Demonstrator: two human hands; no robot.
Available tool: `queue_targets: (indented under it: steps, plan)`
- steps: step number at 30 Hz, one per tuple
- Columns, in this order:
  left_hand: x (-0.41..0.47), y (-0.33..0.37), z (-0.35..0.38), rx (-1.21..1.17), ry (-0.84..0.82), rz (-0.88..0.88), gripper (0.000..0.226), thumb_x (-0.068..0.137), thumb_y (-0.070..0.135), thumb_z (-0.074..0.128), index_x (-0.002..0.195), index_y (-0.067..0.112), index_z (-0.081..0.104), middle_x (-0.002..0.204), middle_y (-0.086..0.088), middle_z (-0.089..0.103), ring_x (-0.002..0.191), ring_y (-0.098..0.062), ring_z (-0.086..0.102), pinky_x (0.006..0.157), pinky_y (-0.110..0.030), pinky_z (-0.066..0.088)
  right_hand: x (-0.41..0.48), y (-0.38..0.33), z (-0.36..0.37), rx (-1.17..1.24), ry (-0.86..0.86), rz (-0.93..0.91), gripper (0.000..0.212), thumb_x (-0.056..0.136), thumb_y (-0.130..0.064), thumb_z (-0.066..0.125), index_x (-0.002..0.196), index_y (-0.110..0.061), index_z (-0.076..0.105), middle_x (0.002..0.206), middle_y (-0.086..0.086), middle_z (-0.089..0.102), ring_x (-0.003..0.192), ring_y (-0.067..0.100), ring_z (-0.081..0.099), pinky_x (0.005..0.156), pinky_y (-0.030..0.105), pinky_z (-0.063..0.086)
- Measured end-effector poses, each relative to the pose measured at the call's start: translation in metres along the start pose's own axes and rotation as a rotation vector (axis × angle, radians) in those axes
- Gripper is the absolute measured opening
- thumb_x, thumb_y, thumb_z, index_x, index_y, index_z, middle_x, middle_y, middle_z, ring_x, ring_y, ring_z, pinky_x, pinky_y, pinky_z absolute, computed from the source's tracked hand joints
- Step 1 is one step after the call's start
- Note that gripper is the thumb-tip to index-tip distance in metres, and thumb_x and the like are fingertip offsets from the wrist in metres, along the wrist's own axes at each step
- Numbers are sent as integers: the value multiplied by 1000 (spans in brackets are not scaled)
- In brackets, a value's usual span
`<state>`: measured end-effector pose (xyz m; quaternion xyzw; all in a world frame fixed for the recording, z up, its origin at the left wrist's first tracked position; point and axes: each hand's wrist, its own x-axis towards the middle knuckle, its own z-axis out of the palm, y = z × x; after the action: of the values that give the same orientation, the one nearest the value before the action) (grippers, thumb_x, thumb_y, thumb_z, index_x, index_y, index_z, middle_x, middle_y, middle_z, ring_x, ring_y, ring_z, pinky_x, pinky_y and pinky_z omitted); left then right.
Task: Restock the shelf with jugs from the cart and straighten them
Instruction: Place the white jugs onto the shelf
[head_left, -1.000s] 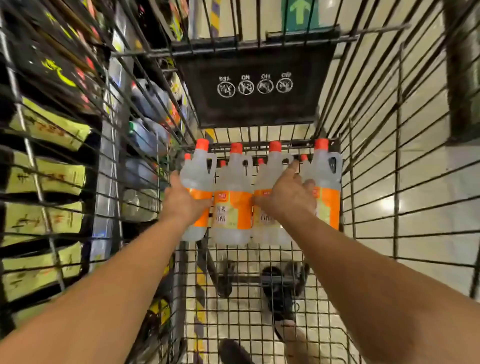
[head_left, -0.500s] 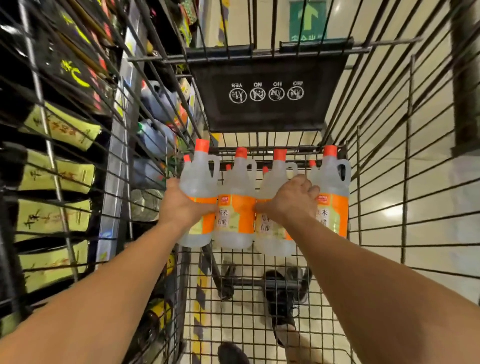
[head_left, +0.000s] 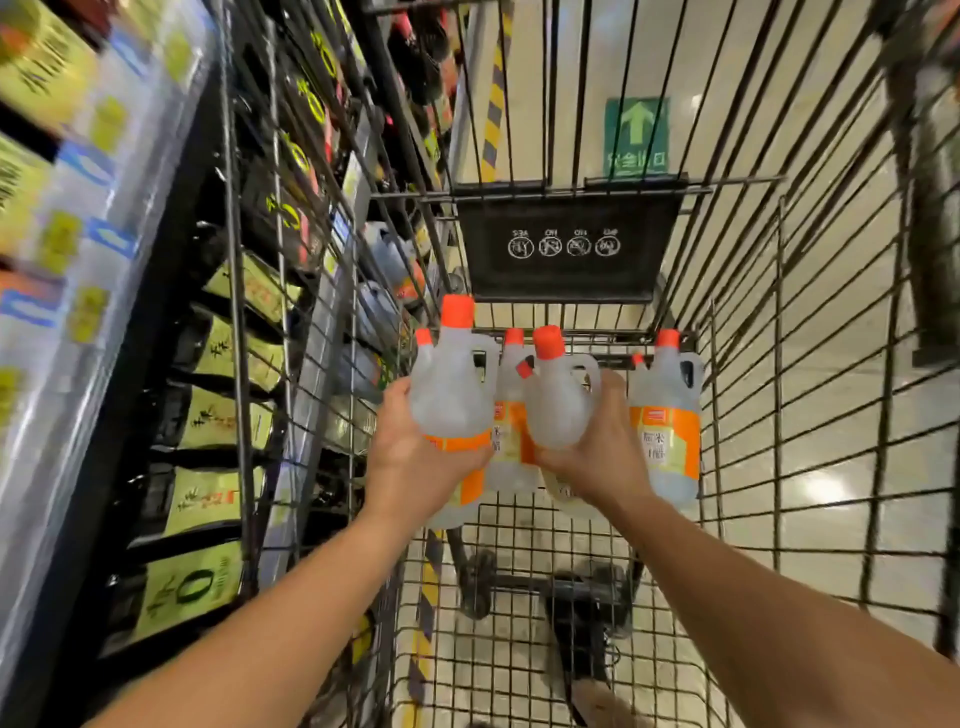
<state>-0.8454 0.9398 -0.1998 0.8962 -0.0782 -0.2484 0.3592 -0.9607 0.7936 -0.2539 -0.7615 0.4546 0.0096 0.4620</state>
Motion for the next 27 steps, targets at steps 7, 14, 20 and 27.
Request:
queue_targets:
  steps: [7,14,20,27]
  plan:
    - [-80,39,-69,-121,4,163,90,51,13,96,119,34,41,99,22,59,87,21,56,61,-3,44,-63,-54,-45,152,44,-245,94,51,-40,86,123,-43,26,109,-45,40,93,6,60,66,32,54]
    - [-181,69,-146,-252,117,299,83,50,16,96,108,43,43,98,48,55,85,21,57,60,0,42,-165,-116,-102,251,58,-449,91,50,-42,87,115,-41,22,107,-35,45,90,-10,57,61,13,52]
    - [-267,68,-214,-360,265,314,94,38,47,90,115,56,38,110,24,62,98,2,62,79,-23,54,-257,-174,-140,247,71,-640,87,47,-50,86,107,-36,25,101,-17,45,92,-9,55,60,7,44]
    - [-362,49,-293,-407,483,365,100,37,50,88,125,35,42,117,15,59,99,7,59,74,-7,44,-341,-237,-145,296,-48,-872,89,53,-17,94,111,-31,29,108,-18,44,96,-2,56,78,26,52]
